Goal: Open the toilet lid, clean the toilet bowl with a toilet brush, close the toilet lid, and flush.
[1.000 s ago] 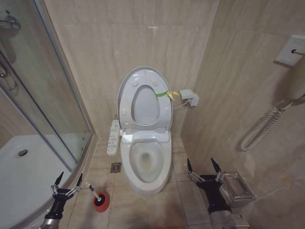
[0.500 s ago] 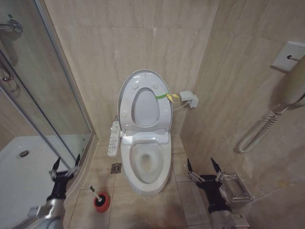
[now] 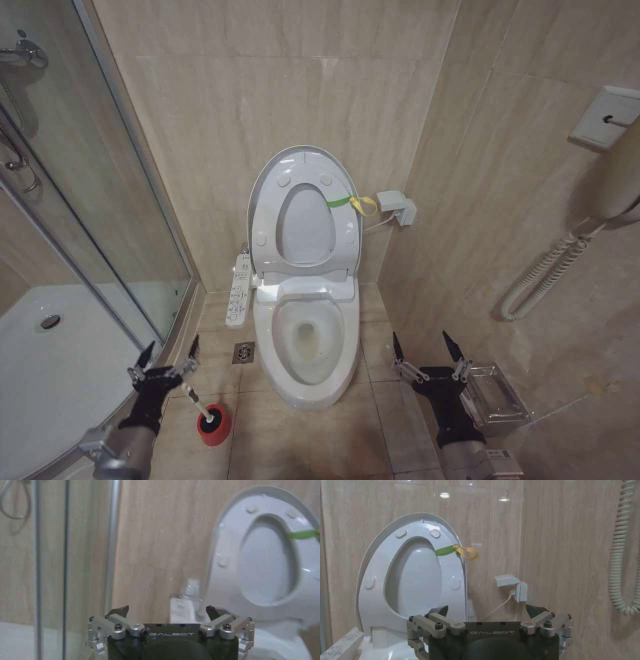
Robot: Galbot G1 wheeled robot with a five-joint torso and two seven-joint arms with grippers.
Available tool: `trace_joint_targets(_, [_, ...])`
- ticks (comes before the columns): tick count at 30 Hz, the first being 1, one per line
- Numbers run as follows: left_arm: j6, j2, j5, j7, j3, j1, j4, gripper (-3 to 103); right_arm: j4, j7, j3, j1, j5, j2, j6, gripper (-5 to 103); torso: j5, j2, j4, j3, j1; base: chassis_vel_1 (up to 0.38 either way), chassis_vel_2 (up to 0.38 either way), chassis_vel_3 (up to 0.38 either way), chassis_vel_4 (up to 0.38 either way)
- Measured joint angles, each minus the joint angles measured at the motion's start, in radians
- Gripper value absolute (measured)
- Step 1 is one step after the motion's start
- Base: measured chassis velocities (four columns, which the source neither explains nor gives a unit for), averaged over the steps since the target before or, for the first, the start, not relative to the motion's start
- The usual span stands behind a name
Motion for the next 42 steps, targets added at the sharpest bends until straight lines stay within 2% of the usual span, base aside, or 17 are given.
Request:
trace_joint_targets(3, [-0.030,-0.019,0.064,-0.028,0.029,0.034,-0.009,100,0.000,0.000,0.000,0.000,0.000,0.000,0.000,100,-0.0002,-0.001,0.0001,-0.001,0.000,0.000,0.000,0.000,0.000])
trace_joint_targets(8, [-0.055,-0.025,0.076,-0.037,0.037,0.045,-0.025,100,0.000,0.000,0.000,0.000,0.000,0.000,0.000,100,-0.0002,-0.002,0.0000,-0.001,-0.001,0.000,0.000,0.000,0.000])
trace_joint_targets(31, [-0.064,-0.042,0.083,-0.021,0.037,0.076,-0.077,100,0.000,0.000,0.000,0.000,0.000,0.000,0.000,100,-0.0002,0.021,-0.0001,0.011,0.009,0.000,0.000,0.000,0.000])
trace_joint_targets(37, [-0.068,-0.040,0.099,-0.034,0.023,0.119,-0.144,100,0.000,0.000,0.000,0.000,0.000,0.000,0.000,100,-0.0001,0.031,-0.0001,0.017,0.015,0.000,0.000,0.000,0.000])
trace_joint_targets(42, [-0.072,-0.060,0.127,-0.045,0.049,0.159,-0.202,100,0.000,0.000,0.000,0.000,0.000,0.000,0.000,100,-0.0001,0.040,-0.0001,0.022,0.018,0.000,0.000,0.000,0.000])
